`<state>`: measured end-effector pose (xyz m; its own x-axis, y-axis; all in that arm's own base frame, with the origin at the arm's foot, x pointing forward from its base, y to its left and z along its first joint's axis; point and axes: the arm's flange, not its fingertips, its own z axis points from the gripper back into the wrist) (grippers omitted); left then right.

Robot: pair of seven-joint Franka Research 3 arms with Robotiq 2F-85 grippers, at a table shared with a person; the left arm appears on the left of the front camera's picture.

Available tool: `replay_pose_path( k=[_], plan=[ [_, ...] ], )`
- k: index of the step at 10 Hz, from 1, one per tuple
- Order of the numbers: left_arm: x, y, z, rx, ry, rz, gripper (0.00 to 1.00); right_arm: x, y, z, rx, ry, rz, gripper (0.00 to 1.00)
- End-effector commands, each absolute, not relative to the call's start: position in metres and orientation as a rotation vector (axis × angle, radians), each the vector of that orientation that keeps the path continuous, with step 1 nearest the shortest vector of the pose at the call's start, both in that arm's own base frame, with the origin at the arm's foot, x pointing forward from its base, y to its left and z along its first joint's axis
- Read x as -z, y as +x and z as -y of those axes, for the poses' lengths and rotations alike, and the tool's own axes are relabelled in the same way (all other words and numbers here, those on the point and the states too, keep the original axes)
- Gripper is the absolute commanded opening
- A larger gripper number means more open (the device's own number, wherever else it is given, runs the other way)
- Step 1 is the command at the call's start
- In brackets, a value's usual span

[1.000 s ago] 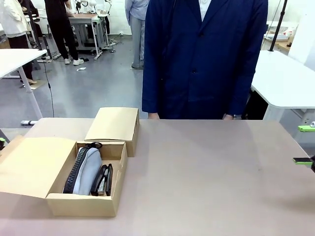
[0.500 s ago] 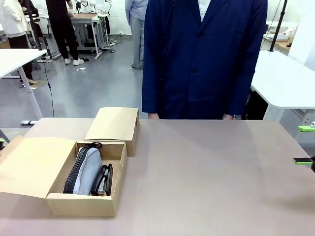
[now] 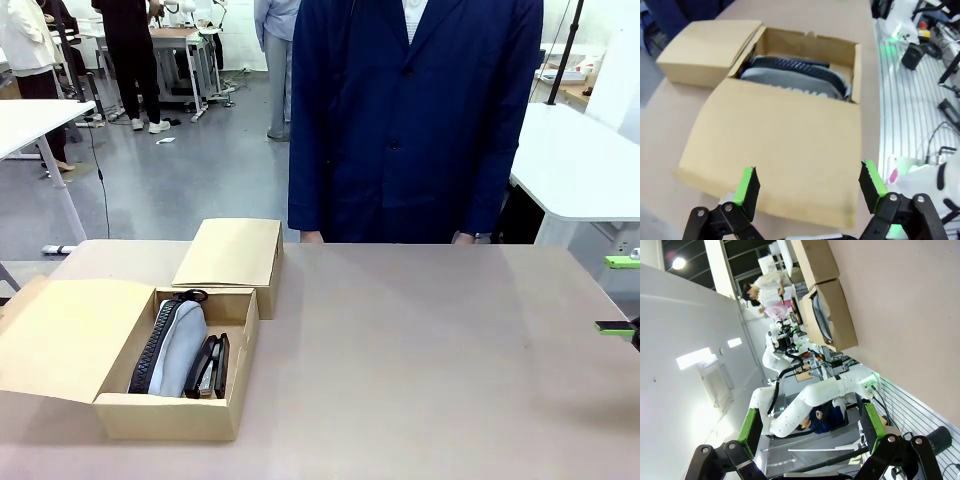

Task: Place items inside the box.
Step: Close the lid of the Mailer Box closest to the robot.

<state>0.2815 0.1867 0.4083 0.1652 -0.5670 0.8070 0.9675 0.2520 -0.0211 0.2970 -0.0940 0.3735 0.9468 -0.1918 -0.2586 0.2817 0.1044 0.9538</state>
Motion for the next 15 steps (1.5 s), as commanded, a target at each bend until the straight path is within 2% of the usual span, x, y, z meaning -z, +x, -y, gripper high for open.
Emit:
replay_pose_path(
  k=[1, 3, 6, 10, 15],
  plan=[
    [-0.39, 0.296, -0.198, 1.202, -0.595, 0.797, 1.0, -0.376, 0.298, 0.093, 0.371, 1.422, -0.074, 1.0],
    [-0.375, 0.307, -0.206, 1.183, -0.61, 0.815, 1.0, -0.376, 0.298, 0.093, 0.371, 1.422, -0.074, 1.0],
    [-0.339, 0.316, -0.207, 1.152, -0.572, 0.704, 1.0, -0.376, 0.298, 0.093, 0.371, 1.422, -0.074, 1.0],
    [-0.318, 0.32, -0.174, 1.205, -0.605, 0.687, 1.0, -0.376, 0.298, 0.093, 0.371, 1.422, -0.074, 1.0],
    [-0.331, 0.315, -0.196, 1.181, -0.588, 0.73, 1.0, -0.376, 0.298, 0.093, 0.371, 1.422, -0.074, 1.0]
  ],
)
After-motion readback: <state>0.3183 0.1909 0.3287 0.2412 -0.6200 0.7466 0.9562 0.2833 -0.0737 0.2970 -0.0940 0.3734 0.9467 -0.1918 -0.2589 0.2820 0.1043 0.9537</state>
